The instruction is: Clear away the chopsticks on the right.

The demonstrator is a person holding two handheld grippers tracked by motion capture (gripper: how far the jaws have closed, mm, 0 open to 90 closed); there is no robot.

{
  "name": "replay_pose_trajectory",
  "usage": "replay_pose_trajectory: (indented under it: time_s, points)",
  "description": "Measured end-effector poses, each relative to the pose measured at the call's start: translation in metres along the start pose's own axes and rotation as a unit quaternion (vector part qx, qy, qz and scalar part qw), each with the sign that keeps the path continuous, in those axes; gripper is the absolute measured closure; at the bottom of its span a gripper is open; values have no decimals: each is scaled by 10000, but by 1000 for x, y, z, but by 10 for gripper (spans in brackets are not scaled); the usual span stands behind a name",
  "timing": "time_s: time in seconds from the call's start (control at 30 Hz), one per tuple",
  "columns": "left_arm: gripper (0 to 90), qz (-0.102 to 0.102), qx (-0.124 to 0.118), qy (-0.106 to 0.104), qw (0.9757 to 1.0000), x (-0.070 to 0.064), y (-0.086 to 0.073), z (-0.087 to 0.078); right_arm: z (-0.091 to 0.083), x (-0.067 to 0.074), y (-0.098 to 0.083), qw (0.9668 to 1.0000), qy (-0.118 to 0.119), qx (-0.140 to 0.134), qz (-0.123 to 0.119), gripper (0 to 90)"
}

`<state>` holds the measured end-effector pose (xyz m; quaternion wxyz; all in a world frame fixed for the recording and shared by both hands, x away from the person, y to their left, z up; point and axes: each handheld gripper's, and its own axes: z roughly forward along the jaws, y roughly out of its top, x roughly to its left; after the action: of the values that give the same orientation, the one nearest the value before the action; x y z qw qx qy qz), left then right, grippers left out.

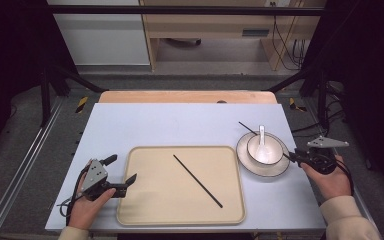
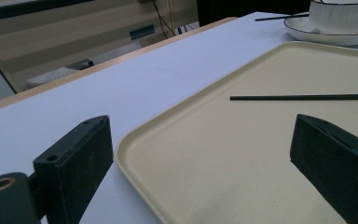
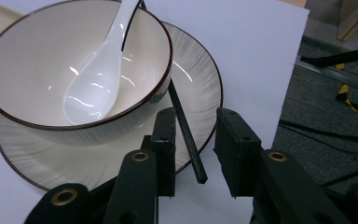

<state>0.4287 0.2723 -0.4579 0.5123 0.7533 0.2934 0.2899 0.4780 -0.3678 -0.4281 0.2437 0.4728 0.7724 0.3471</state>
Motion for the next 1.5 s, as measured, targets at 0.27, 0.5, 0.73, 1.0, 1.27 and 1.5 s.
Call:
replay_pose_trajectory:
  time_s: [0.27,0.5,0.73,1.0,1.27,1.5]
  points:
    - [56,22,30,-19,10000,0,0,1,18,-3,-2,9998,188,70,-12,698]
    - [56,1,20,-13,10000,0,-1,1,29,-3,-3,9996,208,188,-63,704]
    - [58,4,28,-19,10000,0,-1,1,36,0,-6,9992,298,245,-114,821]
    - [58,0,11,7,10000,0,0,-1,27,1,-6,9997,116,91,172,855]
    - [58,53,50,-4,10000,0,0,0,-30,24,5,9944,-37,-708,788,855]
    - [58,60,13,-8,10000,-1,1,-1,-42,87,20,9925,535,-894,635,855]
